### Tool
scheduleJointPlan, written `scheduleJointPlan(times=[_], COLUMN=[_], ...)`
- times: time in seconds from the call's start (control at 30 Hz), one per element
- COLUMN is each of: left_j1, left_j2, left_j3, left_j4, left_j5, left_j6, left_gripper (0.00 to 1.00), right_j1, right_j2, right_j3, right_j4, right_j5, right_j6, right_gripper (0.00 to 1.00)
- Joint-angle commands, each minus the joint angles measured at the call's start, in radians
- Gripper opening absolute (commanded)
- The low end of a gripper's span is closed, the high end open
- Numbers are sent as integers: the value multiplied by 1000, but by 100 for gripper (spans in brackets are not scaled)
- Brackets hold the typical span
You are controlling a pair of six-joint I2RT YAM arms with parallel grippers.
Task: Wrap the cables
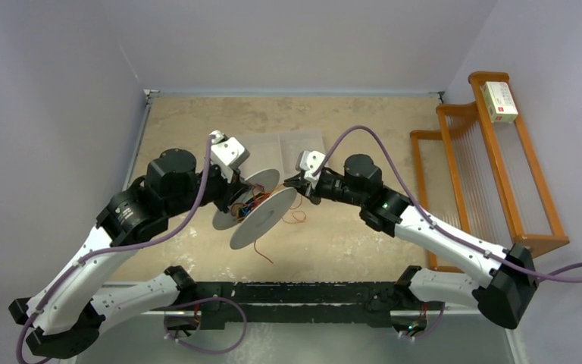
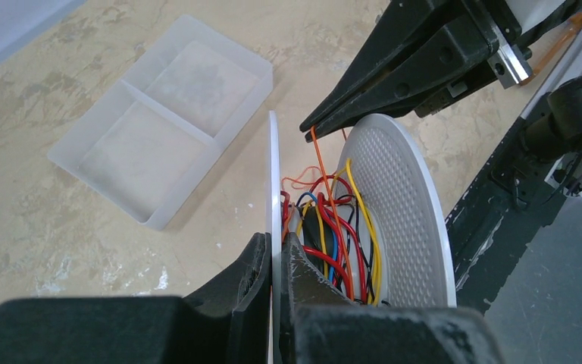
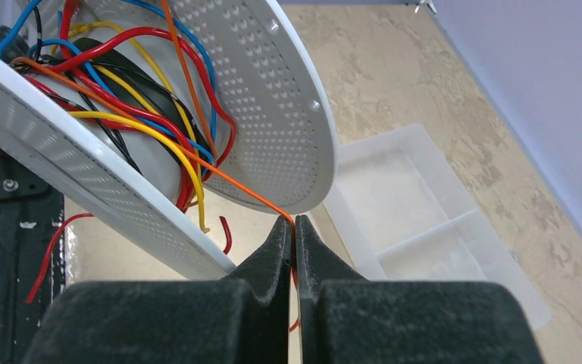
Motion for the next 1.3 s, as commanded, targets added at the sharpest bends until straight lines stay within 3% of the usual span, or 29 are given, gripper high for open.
scheduleJointPlan(times=[0.0, 0.17, 0.37, 0.57, 0.77, 1.0, 1.27], left_j1=[-4, -4, -4, -4, -4, -4, -4], left_j2=[-53, -41, -19, 12, 37, 45, 64], left_j3=[111, 143, 178, 205, 237, 286, 344], left_j4=[97, 101, 113, 135, 163, 179, 183], left_j5=[108, 141, 152, 84, 31, 26, 3], left_j6=[-32, -34, -32, -40, -69, -103, -184], left_gripper=[0, 0, 0, 0, 0, 0, 0], right_j1=[-53, -55, -56, -56, -56, -56, -55], right_j2=[-26, -58, -116, -171, -221, -297, -323], right_j3=[-87, -157, -221, -268, -370, -475, -632], right_j4=[107, 208, 275, 299, 377, 484, 782], right_j5=[95, 100, 74, 56, 130, 114, -17], right_j6=[64, 104, 130, 141, 189, 212, 202], right_gripper=[0, 1, 18, 21, 41, 57, 65])
